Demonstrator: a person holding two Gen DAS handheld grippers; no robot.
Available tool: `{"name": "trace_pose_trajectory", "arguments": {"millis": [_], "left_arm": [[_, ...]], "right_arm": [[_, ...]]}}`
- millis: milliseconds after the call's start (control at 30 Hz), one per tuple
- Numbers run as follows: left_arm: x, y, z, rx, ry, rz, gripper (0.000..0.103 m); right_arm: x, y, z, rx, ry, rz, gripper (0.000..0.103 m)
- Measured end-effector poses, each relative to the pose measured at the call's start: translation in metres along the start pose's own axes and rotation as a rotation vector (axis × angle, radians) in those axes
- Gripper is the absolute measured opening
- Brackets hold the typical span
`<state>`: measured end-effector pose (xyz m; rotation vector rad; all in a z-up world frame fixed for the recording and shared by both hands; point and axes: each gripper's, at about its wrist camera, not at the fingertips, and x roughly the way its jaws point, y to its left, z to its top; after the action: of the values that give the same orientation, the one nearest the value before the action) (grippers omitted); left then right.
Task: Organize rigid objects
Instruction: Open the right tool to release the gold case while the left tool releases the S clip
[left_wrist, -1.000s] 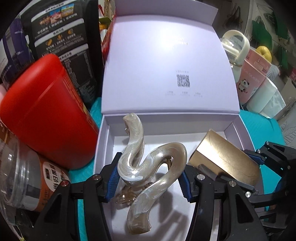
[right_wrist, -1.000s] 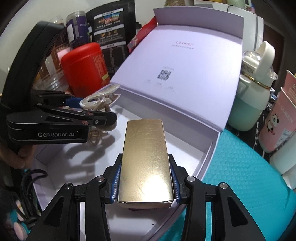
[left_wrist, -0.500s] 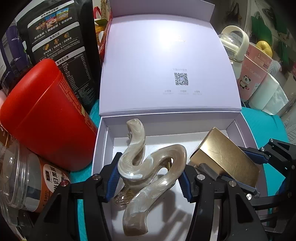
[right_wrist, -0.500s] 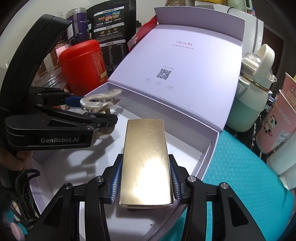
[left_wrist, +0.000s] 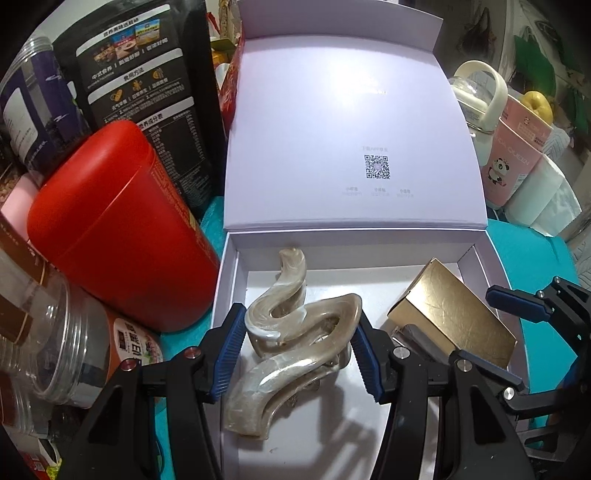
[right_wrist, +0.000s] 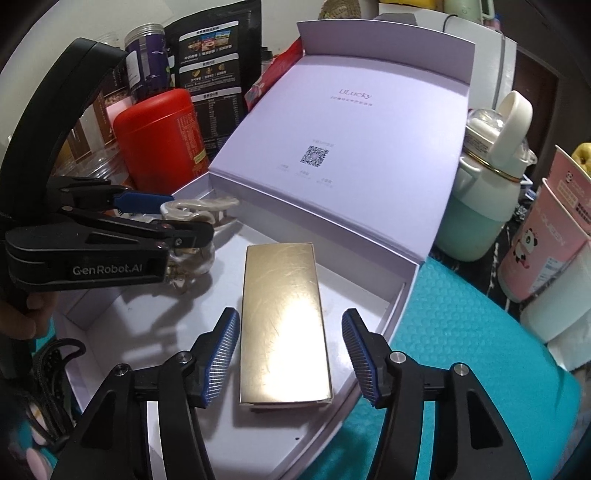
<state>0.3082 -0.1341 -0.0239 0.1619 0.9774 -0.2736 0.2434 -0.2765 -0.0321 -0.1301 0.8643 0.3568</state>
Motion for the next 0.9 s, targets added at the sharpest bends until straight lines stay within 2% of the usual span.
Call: {"name": "trace_pose_trajectory", "arguments": {"millis": [67, 200, 900], "left_arm": [[-0.002, 0.001, -0.001, -0.007, 0.001, -0.004, 0.056], [-0.011, 0.002, -0.003, -0.010, -0.016, 0.007, 0.065], [-0.093, 0.013, -0.009, -0.016, -0.143, 0.013, 0.066]], "right_arm": [[-0.005, -0.001, -0.001, 0.002, 0.000, -0.006, 0.058], [-0.011, 0.002, 0.003, 0.003, -0.006, -0.020, 0.058], [-0.078, 0.021, 0.014, 0.003, -0.103, -0.055, 0.058]]}}
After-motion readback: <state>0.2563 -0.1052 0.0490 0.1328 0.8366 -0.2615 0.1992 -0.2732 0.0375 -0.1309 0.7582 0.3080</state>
